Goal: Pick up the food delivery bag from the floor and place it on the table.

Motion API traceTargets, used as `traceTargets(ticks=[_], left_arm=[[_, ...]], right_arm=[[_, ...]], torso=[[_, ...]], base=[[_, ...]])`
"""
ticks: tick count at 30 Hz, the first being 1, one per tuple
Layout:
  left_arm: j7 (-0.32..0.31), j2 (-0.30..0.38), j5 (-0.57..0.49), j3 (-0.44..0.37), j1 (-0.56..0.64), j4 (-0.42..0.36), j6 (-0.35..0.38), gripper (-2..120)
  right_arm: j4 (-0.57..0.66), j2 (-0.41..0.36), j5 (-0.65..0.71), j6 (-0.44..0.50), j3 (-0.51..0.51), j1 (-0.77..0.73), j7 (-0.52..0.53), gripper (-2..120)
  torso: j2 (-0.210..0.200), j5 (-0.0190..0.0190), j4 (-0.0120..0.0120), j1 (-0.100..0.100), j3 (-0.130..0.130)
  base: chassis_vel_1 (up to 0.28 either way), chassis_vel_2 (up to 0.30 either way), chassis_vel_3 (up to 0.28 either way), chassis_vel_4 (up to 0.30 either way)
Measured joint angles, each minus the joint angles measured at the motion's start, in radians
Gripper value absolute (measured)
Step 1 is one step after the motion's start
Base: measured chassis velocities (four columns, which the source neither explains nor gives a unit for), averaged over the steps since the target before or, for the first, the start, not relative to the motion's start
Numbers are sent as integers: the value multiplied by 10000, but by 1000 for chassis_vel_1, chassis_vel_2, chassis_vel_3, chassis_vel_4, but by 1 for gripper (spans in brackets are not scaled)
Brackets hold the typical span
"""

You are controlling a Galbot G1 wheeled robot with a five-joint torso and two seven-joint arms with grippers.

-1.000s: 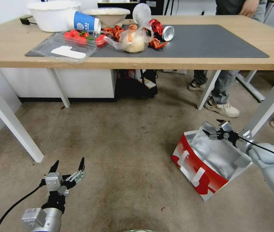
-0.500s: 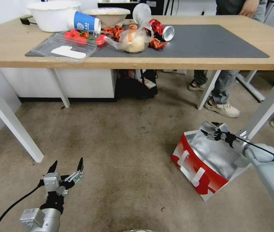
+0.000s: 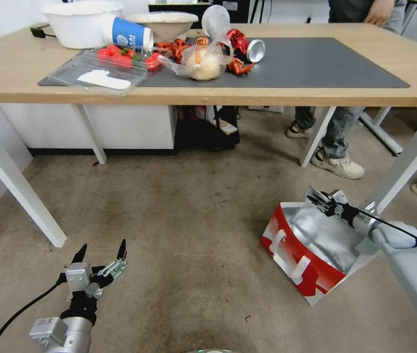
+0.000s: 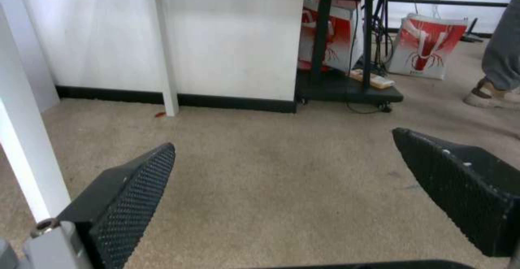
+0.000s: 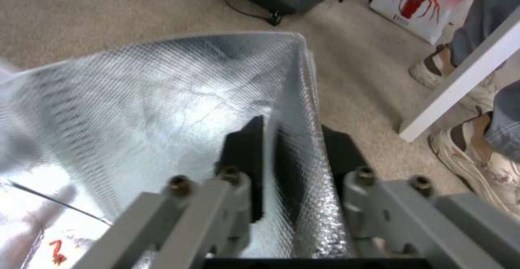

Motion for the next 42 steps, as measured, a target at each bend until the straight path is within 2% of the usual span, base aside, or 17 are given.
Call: traceTargets(ticks=[3, 4, 14, 21, 23, 24, 26, 27, 30, 32, 35, 39, 42], left_arm=[[-1, 0, -4, -8, 6, -3, -12, 100], [-3, 0, -6, -11, 5, -8, -15, 100], [-22, 7, -14, -36, -18, -31, -19, 100], [-68, 16, -31, -59, -25, -79, -23, 100], [-94, 9, -35, -74, -27, -124, -25, 100], [-94, 9, -35, -74, -27, -124, -25, 100], [-96, -17, -43, -78, -23, -170, -26, 100], [-96, -17, -43, -78, -23, -170, -26, 100], [-95, -44, -43, -85, -18, -202, -26, 100], [-96, -45, -43, -91, -18, -209, -28, 100], [-95, -52, -43, -109, -17, -229, -36, 100], [-95, -57, -43, -111, -18, -242, -44, 100], [-88, -74, -100, -145, 9, -303, -47, 100]], right_arm=[[131, -14, 119, 122, 115, -130, -157, 1], [210, -30, 180, 170, 151, -185, -217, 0], [769, -152, 532, 294, 329, -546, -583, 0], [2017, -435, 1108, 299, 667, -1307, -1212, 0], [3414, -802, 1928, -5, 1014, -2064, -1910, 0], [3414, -802, 1928, -5, 1014, -2064, -1910, 0], [4678, -1163, 3316, -671, 1299, -2637, -2688, 0], [4678, -1163, 3316, -671, 1299, -2637, -2688, 0], [5968, -1480, 4781, -1424, 1664, -3193, -3656, 0], [6131, -1514, 4983, -1516, 1715, -3273, -3799, 0], [6766, -1599, 5691, -1898, 1925, -3533, -4577, 0], [6956, -1610, 5882, -2024, 1960, -3582, -4786, 0], [7232, -1601, 6603, -2253, 1959, -3498, -5536, 0]], torso=[[0, 0, -1, -1, 0], [0, 0, 0, 0, 0], [0, 0, 0, -1, 0], [0, -1, 0, 0, 0], [0, 0, -1, -1, -1], [0, 0, -1, -1, -1], [1, -1, 0, 0, -1], [1, -1, 0, 0, -1], [0, 0, 0, -1, -1], [1, -1, 0, -1, -1], [1, 0, 0, -1, -1], [0, 0, 0, -1, -1], [1, 0, 0, -1, -1]], base=[[0, 0, 0, 0], [0, 0, 0, 0], [0, 0, 0, 0], [0, 0, 0, 0], [0, 0, 0, 0], [0, 0, 0, 0], [0, 0, 0, 0], [0, 0, 0, 0], [0, 0, 0, 0], [0, 0, 0, 0], [0, 0, 0, 0], [0, 0, 0, 0], [0, 0, 0, 0]])
